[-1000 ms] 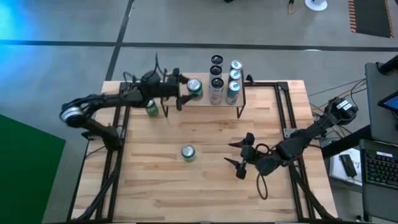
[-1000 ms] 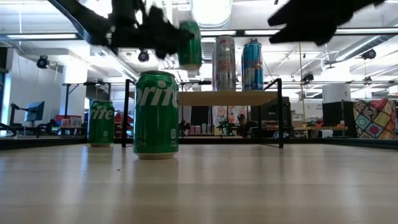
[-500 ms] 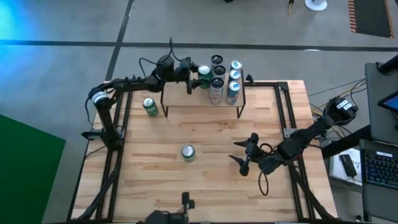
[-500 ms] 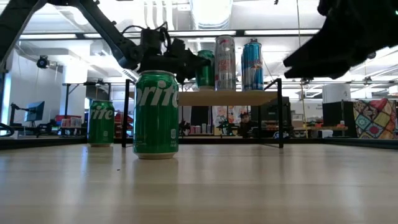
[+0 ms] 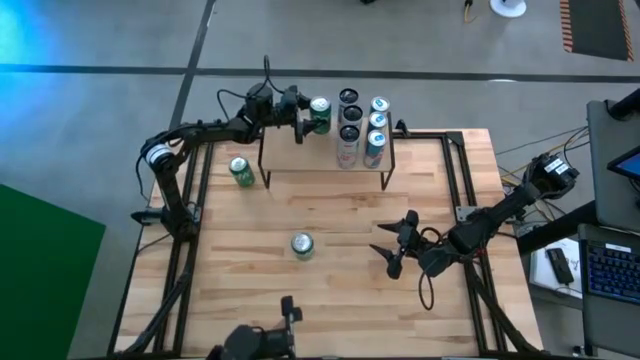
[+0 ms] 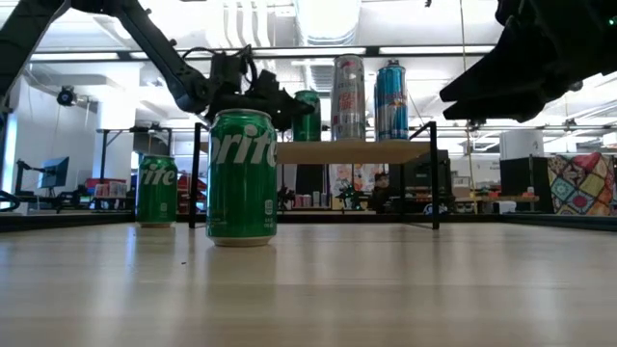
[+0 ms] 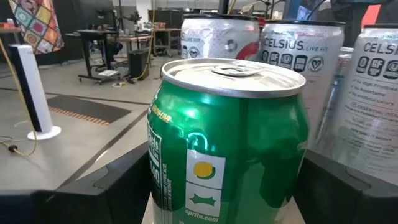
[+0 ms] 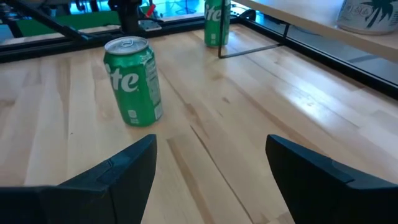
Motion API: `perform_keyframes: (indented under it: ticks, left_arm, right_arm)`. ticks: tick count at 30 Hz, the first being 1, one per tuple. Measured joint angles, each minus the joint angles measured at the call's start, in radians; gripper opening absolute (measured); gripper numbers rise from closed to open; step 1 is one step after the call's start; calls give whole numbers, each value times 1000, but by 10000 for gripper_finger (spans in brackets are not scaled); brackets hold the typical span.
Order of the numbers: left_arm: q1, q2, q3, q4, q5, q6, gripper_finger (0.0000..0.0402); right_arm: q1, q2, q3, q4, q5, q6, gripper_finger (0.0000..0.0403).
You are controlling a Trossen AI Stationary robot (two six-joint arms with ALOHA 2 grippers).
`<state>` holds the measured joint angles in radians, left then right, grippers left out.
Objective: Sort soda cans
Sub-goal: Put the bottom green soda can on the shelf, then put the bottom green soda can on the shelf and align it with other green soda can
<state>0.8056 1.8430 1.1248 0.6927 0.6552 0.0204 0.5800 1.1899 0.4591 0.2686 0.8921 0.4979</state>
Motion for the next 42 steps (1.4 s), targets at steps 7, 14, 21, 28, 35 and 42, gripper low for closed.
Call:
perform_keyframes:
  ticks: [7,14,21,28,35,42]
  left_arm:
    - [11,21,-1,2,-2,4,311]
    - [12,27,0,6,-1,19,347]
    - [16,-29,0,-69,-11,69,373]
    - [16,-143,0,-275,-113,184,374]
    - [16,-268,-68,-390,-155,207,375]
    - [-59,-510,-374,-312,-208,188,367]
  right_arm:
    - [-2,-1,0,1,3,-1,288]
    - [-2,-1,0,4,3,-1,288]
    - [-2,-1,0,5,3,0,288]
    - [-2,-1,4,6,1,12,288]
    - [-2,-2,4,6,2,14,288]
    - [-2,-7,5,39,1,-23,288]
